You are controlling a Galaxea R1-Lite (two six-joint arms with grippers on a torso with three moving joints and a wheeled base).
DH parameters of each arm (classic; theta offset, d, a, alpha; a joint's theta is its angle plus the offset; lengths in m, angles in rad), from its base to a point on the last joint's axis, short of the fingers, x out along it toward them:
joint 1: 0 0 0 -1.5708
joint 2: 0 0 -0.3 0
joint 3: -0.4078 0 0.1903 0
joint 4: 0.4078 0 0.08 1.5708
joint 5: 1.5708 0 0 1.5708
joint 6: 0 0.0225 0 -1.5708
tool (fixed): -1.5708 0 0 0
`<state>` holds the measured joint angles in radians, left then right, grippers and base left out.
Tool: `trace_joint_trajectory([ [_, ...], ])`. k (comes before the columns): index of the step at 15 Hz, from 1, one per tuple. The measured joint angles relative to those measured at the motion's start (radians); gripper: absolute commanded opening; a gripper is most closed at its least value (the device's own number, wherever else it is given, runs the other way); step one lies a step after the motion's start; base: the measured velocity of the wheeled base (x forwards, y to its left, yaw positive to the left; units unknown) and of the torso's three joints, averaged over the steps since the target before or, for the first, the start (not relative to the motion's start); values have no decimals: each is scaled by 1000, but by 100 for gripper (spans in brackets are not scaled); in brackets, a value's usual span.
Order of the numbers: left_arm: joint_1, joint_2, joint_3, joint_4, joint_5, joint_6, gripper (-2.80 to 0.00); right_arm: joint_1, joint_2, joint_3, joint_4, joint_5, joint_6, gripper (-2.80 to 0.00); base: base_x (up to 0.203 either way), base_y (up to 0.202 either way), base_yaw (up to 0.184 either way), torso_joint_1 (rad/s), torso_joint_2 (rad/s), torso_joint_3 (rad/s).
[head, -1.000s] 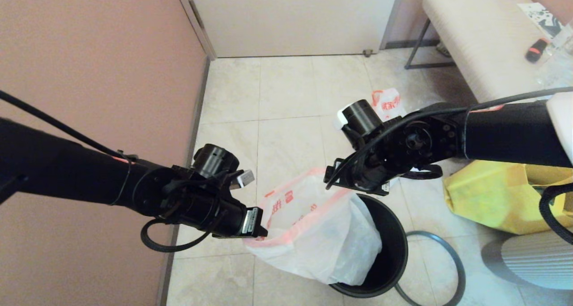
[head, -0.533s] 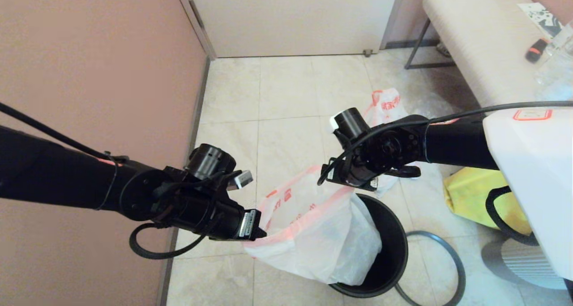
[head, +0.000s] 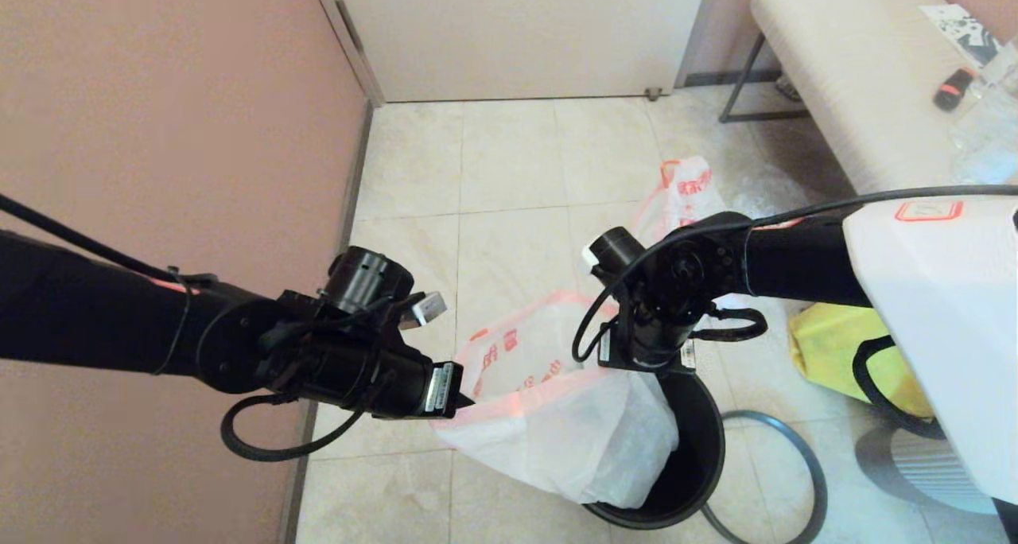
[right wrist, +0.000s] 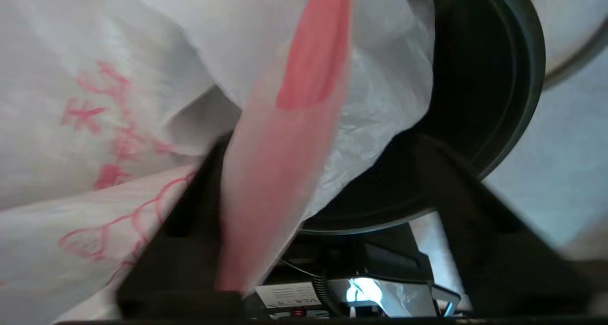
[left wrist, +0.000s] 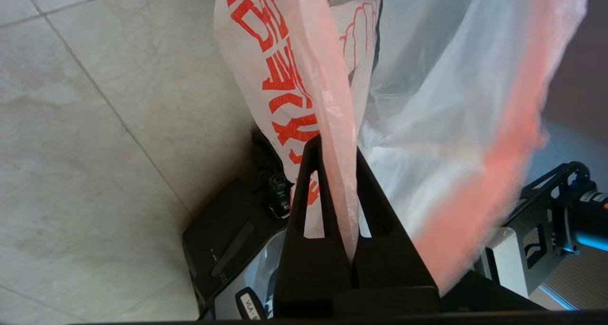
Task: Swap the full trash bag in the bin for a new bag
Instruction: Put the new garbage bag on the trash can
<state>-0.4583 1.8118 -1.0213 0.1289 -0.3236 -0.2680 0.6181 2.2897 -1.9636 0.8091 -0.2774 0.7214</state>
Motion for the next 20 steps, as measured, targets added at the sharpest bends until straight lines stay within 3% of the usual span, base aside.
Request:
trace_joint_trajectory([
  [7,3,2,-12,-2,0,-21,-280,-7,-18,32,44,-5,65,-280,0,0,0,0,0,0],
  [11,-68,50,-142,6,61,-42,-280,-84,-132,173,-21,-17,78,-280,0,0,0,0,0,0],
  [13,-107,67,-178,4,90,-62,-280,-121,-197,274,-44,-17,78,-280,0,0,0,0,0,0],
  [16,-163,61,-116,-20,102,-108,-280,-135,-288,514,-136,-31,80,-280,0,0,0,0,0,0],
  [20,-218,102,-80,-206,153,-106,-280,-157,-387,858,-397,-63,47,-280,0,0,0,0,0,0],
])
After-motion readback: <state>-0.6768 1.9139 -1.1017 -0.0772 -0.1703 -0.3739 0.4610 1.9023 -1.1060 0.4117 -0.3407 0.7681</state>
